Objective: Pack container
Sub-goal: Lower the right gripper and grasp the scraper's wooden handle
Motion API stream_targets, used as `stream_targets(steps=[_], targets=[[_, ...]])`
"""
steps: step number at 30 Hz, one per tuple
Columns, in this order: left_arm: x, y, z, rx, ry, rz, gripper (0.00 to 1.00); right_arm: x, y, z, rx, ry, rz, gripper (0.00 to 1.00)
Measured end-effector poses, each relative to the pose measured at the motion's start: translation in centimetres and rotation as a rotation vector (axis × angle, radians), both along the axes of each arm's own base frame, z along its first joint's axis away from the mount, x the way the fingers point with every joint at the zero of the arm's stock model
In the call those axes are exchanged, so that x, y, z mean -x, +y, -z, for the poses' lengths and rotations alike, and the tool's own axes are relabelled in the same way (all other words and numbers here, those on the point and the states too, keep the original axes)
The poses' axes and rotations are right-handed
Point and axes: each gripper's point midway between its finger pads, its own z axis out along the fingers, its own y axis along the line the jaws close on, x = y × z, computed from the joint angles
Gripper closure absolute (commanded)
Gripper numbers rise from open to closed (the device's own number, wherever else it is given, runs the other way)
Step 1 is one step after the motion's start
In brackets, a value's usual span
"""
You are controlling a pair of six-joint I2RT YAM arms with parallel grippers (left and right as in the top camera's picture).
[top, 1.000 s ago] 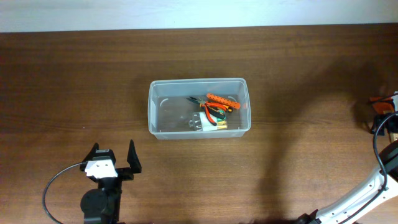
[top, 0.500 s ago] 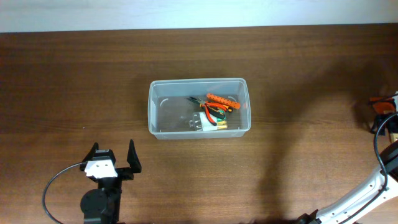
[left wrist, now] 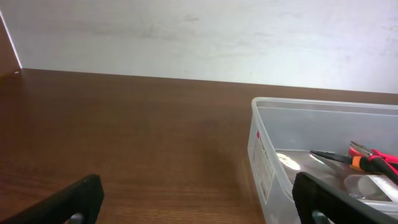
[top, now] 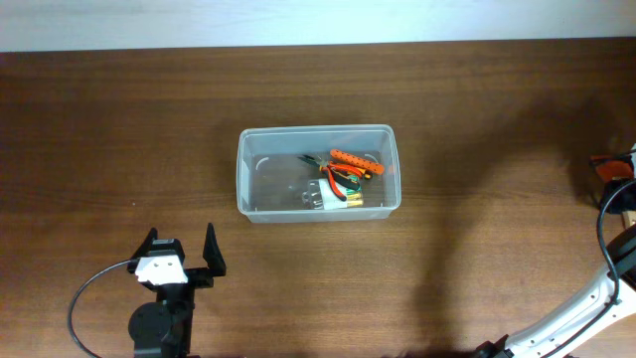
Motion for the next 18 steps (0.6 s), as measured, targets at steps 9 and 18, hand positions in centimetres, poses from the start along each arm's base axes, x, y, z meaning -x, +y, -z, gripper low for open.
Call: stream_targets(steps=[9, 18], targets=[[0.0, 0.0, 0.0, 0.0, 0.0, 0.0, 0.01, 0.03, -0.24, 0.04, 0.01, 0.003, 0.014, 0.61], [0.0, 0.0, 0.0, 0.0, 0.0, 0.0, 0.01, 0.14, -0.36, 0.08, 0.014, 0.008, 0.036, 0.82]])
